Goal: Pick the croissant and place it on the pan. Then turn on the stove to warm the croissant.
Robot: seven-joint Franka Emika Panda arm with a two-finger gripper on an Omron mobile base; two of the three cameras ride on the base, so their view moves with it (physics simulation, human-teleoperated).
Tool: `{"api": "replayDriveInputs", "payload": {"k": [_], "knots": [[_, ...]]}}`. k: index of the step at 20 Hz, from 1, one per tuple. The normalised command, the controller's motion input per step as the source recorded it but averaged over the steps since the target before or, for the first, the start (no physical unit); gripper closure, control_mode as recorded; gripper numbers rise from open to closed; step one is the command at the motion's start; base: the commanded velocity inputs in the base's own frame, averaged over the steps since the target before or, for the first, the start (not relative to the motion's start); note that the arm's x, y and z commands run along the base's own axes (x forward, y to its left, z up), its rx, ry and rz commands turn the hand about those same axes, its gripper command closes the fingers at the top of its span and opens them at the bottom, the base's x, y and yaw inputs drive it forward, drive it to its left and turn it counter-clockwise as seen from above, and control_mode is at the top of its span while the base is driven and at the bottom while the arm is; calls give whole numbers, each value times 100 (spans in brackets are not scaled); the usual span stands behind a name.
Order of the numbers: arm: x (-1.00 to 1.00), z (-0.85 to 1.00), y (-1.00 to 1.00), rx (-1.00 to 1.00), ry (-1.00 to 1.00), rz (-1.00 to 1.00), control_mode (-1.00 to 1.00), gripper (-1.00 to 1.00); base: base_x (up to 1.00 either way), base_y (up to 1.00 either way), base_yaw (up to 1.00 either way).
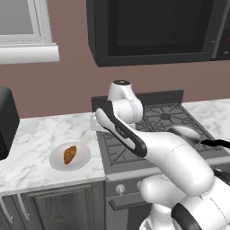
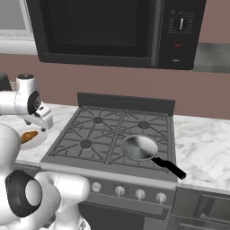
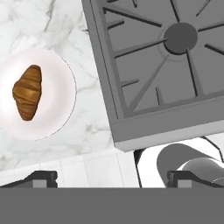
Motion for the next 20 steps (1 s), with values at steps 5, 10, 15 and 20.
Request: {"api": "replayDriveInputs", "payload": {"k": [5, 10, 15, 20], "knots": [[0, -17, 27, -6, -1, -6, -100, -100, 0, 0, 0], [0, -17, 28, -4, -1, -6, -100, -100, 0, 0, 0], [0, -14, 30, 0, -1, -6, -100, -100, 0, 0, 0], [0, -9, 34, 0, 0, -6, -100, -100, 0, 0, 0]]}}
